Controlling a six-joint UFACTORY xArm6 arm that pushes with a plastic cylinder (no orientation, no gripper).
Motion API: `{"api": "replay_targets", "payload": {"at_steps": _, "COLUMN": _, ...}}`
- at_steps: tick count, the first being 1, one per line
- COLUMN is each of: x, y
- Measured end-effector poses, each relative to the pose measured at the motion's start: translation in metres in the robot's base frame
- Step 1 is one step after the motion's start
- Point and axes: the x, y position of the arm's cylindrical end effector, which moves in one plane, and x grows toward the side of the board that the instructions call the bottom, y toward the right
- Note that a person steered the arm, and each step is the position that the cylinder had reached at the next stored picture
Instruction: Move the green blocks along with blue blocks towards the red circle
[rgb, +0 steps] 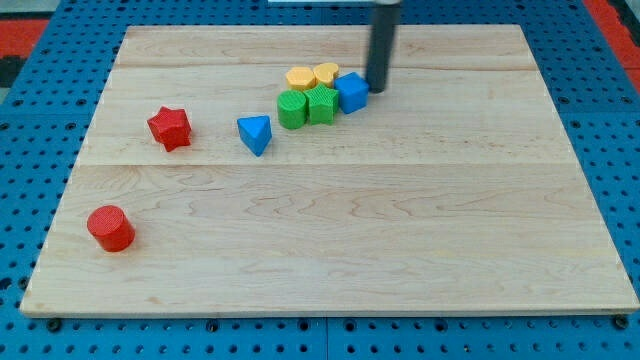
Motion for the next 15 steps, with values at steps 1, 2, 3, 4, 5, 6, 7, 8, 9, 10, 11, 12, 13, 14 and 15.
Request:
{"api": "replay_targets", "payload": {"at_steps": 1, "x": 0.055, "y": -0.066}}
{"api": "replay_targets", "payload": {"at_steps": 2, "x": 0.054, "y": -0.055}}
{"api": "replay_targets", "payload": {"at_steps": 3, "x": 0.073, "y": -0.068}}
{"api": "replay_targets", "payload": {"at_steps": 4, "x": 0.118, "y": -0.127}}
{"api": "replay_targets", "payload": {"at_steps": 5, "x": 0.128, "y": -0.137}}
{"api": "replay_targets", "payload": {"at_steps": 6, "x": 0.102, "y": -0.126}}
{"api": "replay_targets", "payload": {"at_steps": 7, "x": 0.084, "y": -0.081}}
{"api": "replay_targets", "payload": {"at_steps": 8, "x": 0.074, "y": -0.116}}
{"api": "replay_targets", "payload": {"at_steps": 9, "x": 0.074, "y": -0.152}}
{"api": "replay_targets", "payload": {"at_steps": 10, "x": 0.043, "y": -0.096}}
{"api": "replay_targets", "payload": {"at_steps": 11, "x": 0.000, "y": -0.111}}
{"api": "replay_targets", "payload": {"at_steps": 12, "x": 0.005, "y": -0.170}}
{"api": "replay_targets", "payload": {"at_steps": 13, "x": 0.052, "y": -0.171}}
{"api": "replay_targets", "payload": {"at_steps": 14, "x": 0.026, "y": -0.146}}
{"api": "replay_targets", "payload": {"at_steps": 15, "x": 0.027, "y": -0.101}}
